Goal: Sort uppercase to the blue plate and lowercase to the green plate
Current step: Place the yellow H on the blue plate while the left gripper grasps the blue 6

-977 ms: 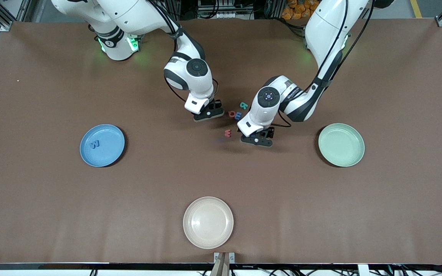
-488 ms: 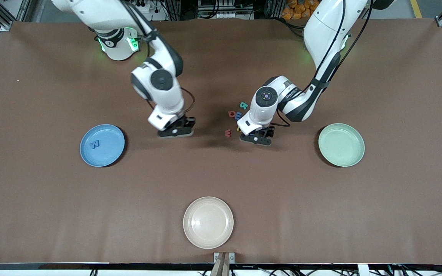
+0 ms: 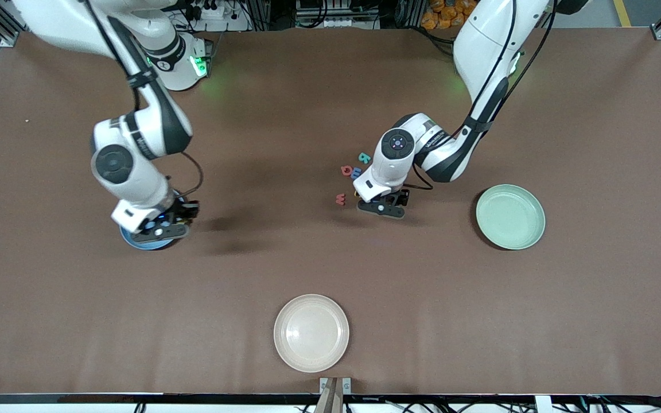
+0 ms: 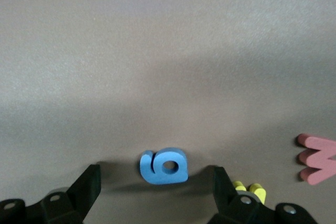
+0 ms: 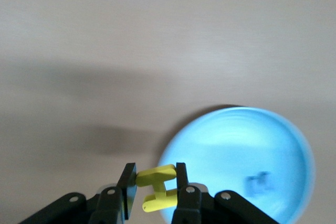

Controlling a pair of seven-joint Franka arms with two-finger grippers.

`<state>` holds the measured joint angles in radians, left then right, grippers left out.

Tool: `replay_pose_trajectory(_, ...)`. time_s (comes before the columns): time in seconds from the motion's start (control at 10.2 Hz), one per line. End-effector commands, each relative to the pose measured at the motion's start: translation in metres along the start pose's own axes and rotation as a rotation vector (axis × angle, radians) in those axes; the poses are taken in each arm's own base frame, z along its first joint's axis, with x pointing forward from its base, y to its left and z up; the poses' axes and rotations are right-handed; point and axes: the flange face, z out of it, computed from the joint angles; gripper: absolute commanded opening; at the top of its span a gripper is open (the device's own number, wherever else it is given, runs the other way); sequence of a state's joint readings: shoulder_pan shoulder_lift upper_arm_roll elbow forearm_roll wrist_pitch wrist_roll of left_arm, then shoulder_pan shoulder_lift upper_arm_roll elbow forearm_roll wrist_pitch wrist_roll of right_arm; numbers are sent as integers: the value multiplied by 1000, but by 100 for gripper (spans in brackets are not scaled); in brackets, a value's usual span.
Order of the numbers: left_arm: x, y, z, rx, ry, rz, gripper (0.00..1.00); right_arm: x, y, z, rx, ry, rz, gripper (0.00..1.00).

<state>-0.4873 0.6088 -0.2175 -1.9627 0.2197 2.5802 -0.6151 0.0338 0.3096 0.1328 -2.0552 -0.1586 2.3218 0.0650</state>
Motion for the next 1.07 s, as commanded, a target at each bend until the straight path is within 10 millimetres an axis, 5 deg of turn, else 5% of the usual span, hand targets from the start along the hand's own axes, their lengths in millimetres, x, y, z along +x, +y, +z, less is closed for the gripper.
replay_pose_trajectory(0.0,2,6,-5,15,27,15,94,-13,58,18,46,-35,-55,0)
replay_pose_trajectory(0.2,0,7,-4,37,40,58,89,-19,64,44,100,-57,-26,4)
replay_pose_trajectory(0.29,0,7,-3,38,37,56,89,-20,63,45,101,-60,-27,46)
replay_pose_trajectory(0.39,-1,7,-1,39,34,56,89,-21,62,45,103,-67,-18,99)
replay_pose_trajectory(0.59,-1,7,-1,42,32,58,86,-20,68,35,101,-83,-7,100)
replay_pose_trajectory(0.98,-3,7,2,51,34,76,79,5,63,-74,91,-75,-37,100)
